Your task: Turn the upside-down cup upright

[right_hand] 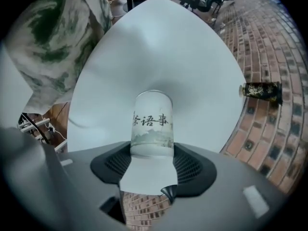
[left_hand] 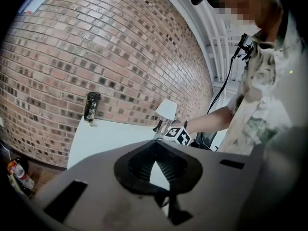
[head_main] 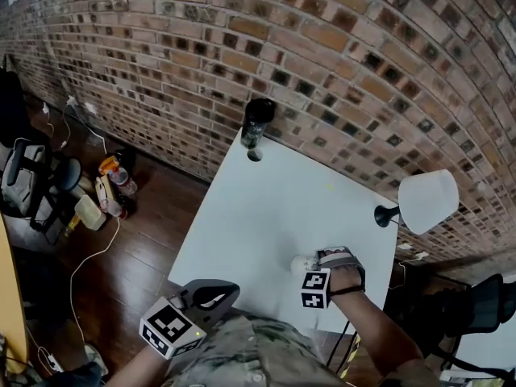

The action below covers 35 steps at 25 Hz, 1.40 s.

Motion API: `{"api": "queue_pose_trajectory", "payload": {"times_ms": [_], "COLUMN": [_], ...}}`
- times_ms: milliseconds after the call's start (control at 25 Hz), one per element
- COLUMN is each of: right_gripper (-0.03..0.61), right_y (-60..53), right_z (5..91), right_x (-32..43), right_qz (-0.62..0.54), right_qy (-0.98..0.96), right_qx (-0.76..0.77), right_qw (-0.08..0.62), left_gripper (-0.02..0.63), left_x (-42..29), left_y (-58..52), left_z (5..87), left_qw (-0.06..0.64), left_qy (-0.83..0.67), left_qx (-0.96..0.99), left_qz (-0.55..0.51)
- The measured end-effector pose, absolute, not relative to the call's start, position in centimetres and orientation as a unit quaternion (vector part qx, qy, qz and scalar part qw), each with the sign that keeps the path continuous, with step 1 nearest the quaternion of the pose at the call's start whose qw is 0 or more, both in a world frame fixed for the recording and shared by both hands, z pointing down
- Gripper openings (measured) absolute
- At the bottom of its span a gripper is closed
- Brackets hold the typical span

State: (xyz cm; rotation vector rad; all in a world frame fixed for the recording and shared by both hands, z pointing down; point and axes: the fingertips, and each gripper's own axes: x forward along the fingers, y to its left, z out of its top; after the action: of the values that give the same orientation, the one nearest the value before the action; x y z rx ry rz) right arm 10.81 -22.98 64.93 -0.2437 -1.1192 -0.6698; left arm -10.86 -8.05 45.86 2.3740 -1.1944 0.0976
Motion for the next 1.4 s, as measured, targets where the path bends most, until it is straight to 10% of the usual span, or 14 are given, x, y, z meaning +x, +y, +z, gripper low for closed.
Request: {"api": "queue_pose_trajectory", "payload": {"times_ms": [920,1400], "right_gripper": [0.337,0.318], "right_y": [-21.4,-14.8], "right_z": [64.8,55.5], "right_x": [5.8,11.0], "right_qz": [-0.18,-0.031], "right_qy": [-0.65,-0.841], "right_qx": [-0.04,0.128], "right_qw": [0.737,0.524], "left_gripper": [0.006,0.006], "left_x": [-15.7,-5.9], "left_y": [-6.4,-1.5], "left_z": [48.7,45.9], "left_qw": [0.266,0.226], "left_qy": [-0.393,-0.433], "left_qx": [0.878,0.868], "left_qz": [0.055,0.091]}}
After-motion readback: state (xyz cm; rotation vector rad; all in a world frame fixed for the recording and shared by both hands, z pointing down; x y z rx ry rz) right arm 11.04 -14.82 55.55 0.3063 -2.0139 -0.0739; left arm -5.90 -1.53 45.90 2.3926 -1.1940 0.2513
